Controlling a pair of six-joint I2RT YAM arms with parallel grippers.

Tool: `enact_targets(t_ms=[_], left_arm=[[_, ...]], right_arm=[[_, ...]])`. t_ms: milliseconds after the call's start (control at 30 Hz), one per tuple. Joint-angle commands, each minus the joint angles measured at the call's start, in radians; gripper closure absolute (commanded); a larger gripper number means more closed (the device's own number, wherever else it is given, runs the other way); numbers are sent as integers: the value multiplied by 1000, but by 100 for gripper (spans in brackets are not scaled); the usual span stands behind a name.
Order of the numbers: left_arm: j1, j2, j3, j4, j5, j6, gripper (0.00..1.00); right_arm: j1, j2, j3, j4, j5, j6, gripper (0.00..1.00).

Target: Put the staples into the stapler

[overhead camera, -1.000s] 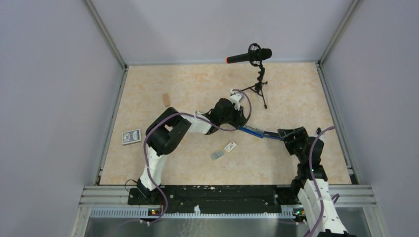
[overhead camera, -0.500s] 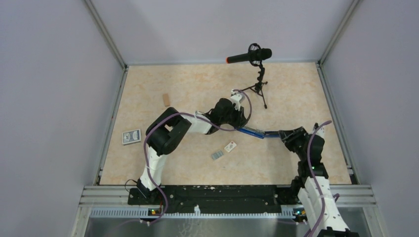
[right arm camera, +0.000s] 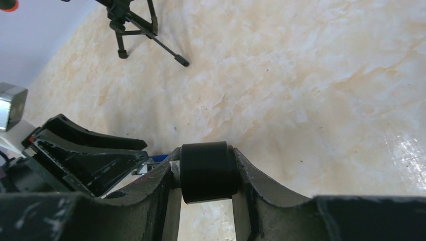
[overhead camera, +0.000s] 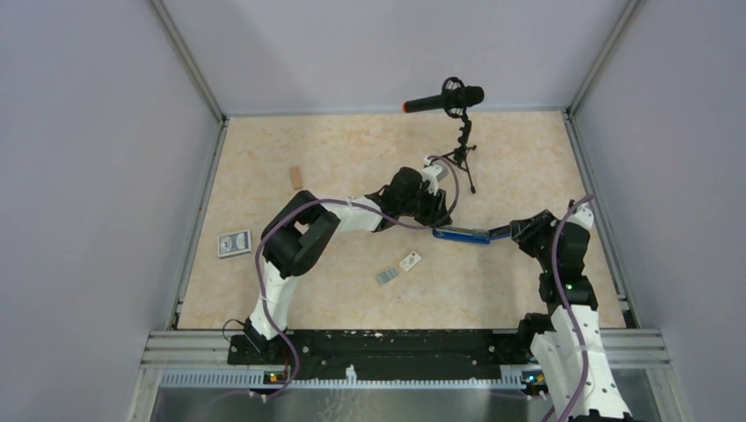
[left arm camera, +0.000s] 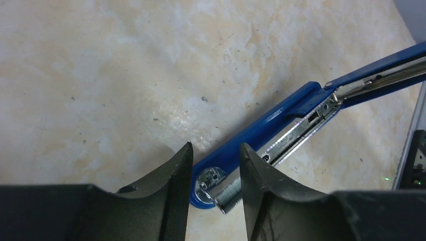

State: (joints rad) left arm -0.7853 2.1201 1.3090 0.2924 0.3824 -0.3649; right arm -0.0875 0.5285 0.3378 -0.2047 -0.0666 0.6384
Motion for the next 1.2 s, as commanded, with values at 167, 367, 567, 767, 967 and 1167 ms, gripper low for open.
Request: enact_targets(t_ms=[167,367,567,767,967,1167], left_arm=[[-3,-63,55,-39,30,7,48],[-3,-73,44,-76,36,19,47],[-3,-37,50,-66,42,27,47],[-4,-8,37,-74,53,24,50],[-5,22,27,-91,57,16,59],[-5,26,-5,-26,90,-15,65]], right_arm=[[0,-19,23,39,89,-63,85],[0,23,24,61,82,-83,86],[0,22,24,59,74,-93,85],[0,21,29,57,70,-89,85],[0,-6,49,9,51,-133,78],[13,28,112,-25,-52,-156,72]])
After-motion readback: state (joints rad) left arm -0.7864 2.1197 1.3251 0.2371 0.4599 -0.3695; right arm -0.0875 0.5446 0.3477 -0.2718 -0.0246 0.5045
